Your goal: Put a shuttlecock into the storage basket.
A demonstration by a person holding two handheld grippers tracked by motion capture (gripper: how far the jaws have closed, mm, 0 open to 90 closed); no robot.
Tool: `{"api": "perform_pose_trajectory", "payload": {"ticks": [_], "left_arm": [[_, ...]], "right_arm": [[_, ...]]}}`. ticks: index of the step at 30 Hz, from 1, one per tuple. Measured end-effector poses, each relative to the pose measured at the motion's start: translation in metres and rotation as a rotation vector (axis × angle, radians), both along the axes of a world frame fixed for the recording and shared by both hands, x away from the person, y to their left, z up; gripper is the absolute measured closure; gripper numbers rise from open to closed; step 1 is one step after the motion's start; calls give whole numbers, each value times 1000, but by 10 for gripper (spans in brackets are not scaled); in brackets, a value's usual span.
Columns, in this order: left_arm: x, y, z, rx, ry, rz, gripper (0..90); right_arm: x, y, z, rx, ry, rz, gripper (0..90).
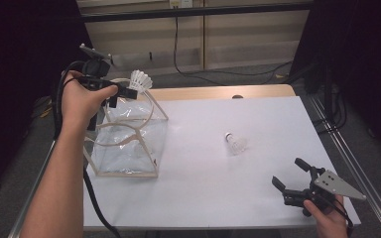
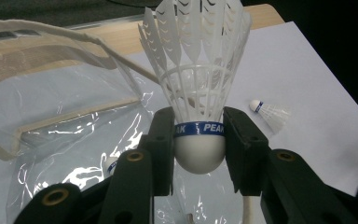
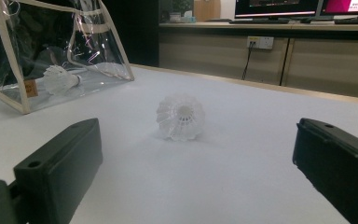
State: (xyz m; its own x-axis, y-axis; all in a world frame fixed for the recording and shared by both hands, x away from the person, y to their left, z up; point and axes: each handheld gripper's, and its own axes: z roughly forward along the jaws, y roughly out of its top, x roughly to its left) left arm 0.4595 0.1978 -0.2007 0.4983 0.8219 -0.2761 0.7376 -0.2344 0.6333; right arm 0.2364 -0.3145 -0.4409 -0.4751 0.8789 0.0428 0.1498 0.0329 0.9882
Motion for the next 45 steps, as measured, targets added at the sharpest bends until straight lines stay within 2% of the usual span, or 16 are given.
{"api": "perform_pose_trajectory", "payload": {"ticks": [3,19,37,45], "left_arm": [[1,2,0,5,4,-2,655],[6,17,-8,7,10,59,655],[9,29,-15,10,-2,122,654],[11,34,-20,23,0,135,655]], "right_arm": [[0,0,0,-1,0,0,11],[0,0,0,1,0,0,11],[0,0,0,-4,0,2,11],[0,0,0,-3,-2,0,11]]}}
